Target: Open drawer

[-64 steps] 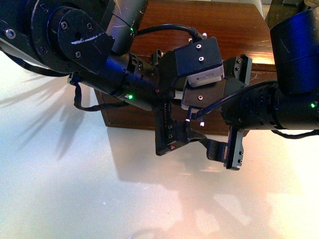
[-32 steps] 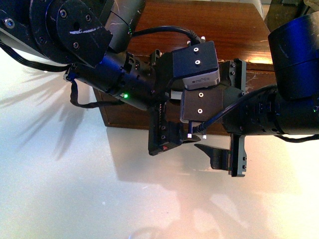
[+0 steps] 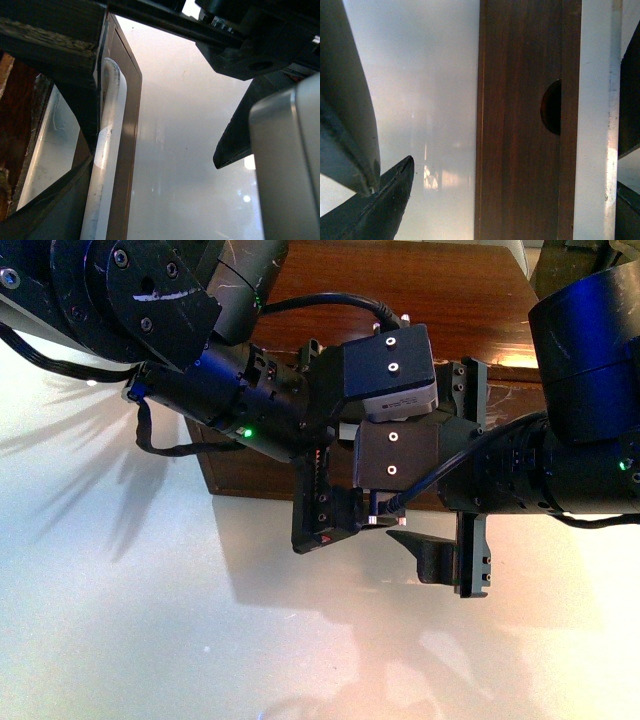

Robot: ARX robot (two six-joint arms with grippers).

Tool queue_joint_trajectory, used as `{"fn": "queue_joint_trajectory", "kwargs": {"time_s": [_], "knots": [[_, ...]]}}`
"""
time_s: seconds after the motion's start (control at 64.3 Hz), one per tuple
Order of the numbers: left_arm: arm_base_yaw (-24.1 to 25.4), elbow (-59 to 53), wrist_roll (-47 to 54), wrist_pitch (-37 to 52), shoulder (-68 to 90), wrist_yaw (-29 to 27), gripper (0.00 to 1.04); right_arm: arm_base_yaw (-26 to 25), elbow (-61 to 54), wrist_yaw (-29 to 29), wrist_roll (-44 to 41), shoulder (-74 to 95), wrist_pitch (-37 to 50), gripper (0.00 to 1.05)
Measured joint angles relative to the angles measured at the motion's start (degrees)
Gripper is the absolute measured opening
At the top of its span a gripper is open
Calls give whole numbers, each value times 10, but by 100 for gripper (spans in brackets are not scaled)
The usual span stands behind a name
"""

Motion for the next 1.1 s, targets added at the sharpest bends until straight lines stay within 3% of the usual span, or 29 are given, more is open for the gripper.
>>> {"fn": "queue_joint_trajectory", "kwargs": {"time_s": [1.103], "knots": [[7,11,4,-38,-8,4,96,-2,42,-21,-16,0,-66,96]]}}
